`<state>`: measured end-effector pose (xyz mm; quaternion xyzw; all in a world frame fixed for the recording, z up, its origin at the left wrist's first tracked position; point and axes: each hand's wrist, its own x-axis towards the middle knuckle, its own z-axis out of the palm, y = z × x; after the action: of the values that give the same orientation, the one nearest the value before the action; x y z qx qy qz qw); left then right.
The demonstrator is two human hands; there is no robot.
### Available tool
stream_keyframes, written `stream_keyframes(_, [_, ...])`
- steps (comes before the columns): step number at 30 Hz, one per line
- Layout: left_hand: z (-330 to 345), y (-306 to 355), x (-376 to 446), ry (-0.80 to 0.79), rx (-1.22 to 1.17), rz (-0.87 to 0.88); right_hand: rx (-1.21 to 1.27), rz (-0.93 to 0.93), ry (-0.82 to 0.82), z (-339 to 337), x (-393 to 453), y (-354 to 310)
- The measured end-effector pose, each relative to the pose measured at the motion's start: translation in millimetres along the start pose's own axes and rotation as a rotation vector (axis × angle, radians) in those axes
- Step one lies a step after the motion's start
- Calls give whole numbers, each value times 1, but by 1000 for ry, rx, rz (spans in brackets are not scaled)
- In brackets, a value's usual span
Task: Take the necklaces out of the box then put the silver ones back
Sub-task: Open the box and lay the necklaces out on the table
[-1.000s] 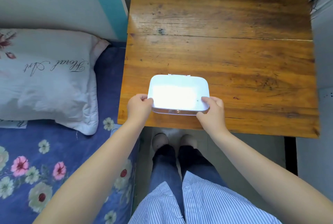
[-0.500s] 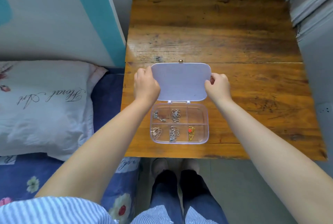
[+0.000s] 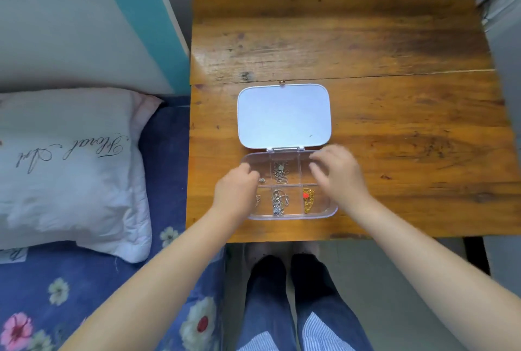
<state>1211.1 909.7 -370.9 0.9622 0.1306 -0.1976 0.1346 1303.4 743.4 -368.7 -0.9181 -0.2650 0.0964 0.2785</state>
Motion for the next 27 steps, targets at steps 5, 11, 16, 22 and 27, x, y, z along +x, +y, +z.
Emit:
stream_keyframes(5, [-1,21,22,-186,111,-68,-223,-105,-351,37,6,-17])
stream_keyframes(11, [-1,17,46,-242,120,-35,-361,-100,-401,56,23,-15])
stream_keyframes(16, [6,14,50,-268,210,45,-360,-100,-399,61,24,-12])
stream_keyframes(22, [10,11,47,-275,298,145,-295,-169,-426,63,22,-1])
stream_keyframes(27, [2,11,44,-251,255,138,-259,-181,-405,53,17,-1])
